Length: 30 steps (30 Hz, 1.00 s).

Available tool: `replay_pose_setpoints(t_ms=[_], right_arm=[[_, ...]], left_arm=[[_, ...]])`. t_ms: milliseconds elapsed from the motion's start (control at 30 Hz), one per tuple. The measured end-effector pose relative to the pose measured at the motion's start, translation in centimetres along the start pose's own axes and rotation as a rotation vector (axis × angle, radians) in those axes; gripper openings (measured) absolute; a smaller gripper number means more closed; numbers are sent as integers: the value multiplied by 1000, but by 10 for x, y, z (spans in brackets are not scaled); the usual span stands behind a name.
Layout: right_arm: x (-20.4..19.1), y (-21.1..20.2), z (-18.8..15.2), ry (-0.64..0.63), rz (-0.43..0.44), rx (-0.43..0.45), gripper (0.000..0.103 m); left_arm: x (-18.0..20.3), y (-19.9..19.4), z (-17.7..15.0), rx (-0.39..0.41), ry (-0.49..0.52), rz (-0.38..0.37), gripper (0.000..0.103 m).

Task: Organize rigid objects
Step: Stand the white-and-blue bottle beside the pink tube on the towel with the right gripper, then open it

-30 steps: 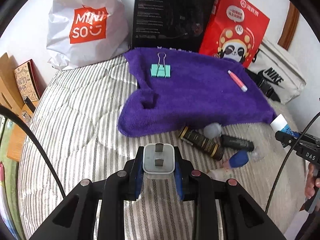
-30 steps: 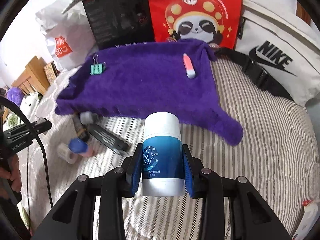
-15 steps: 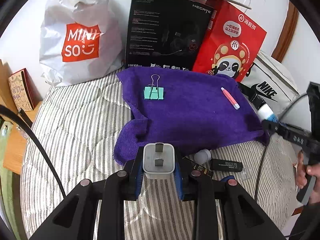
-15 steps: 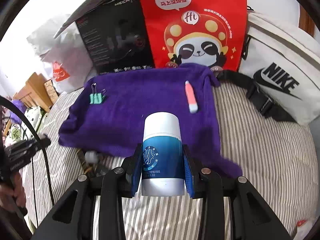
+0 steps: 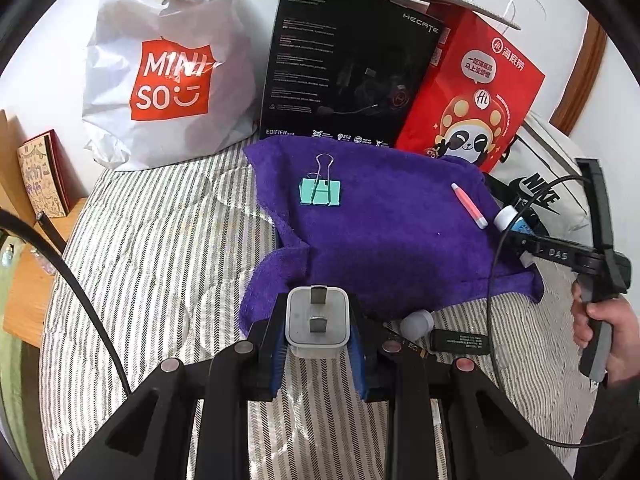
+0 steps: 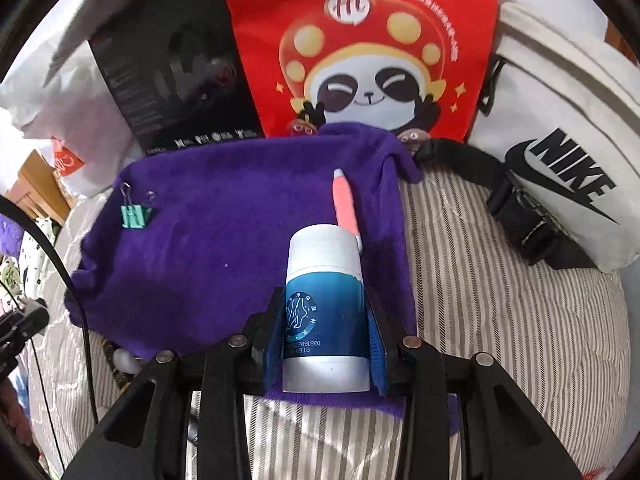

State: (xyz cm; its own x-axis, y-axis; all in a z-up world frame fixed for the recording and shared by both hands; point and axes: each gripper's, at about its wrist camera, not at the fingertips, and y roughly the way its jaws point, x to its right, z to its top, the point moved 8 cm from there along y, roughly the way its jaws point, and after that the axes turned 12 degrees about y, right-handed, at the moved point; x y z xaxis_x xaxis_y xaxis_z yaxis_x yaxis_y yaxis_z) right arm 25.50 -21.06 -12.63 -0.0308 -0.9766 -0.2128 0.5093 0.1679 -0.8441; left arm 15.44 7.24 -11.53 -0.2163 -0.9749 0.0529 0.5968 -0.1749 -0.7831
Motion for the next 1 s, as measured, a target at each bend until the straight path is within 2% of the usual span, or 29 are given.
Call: replay_pose_setpoints(t_ms=[267, 467, 700, 1000], right_arm=[[5, 30, 1, -27, -45, -49, 36], [6, 38, -1, -28, -45, -61, 36], [1, 43, -5, -71, -78, -41, 36], [-4, 46, -6, -87, -78, -26, 36]], left_arm=[[0, 3, 1, 3, -11, -18, 25], [1, 9, 2, -4, -15, -29, 25], [4, 10, 1, -10, -10, -41, 25], [3, 13, 1, -9, -1, -50, 25]])
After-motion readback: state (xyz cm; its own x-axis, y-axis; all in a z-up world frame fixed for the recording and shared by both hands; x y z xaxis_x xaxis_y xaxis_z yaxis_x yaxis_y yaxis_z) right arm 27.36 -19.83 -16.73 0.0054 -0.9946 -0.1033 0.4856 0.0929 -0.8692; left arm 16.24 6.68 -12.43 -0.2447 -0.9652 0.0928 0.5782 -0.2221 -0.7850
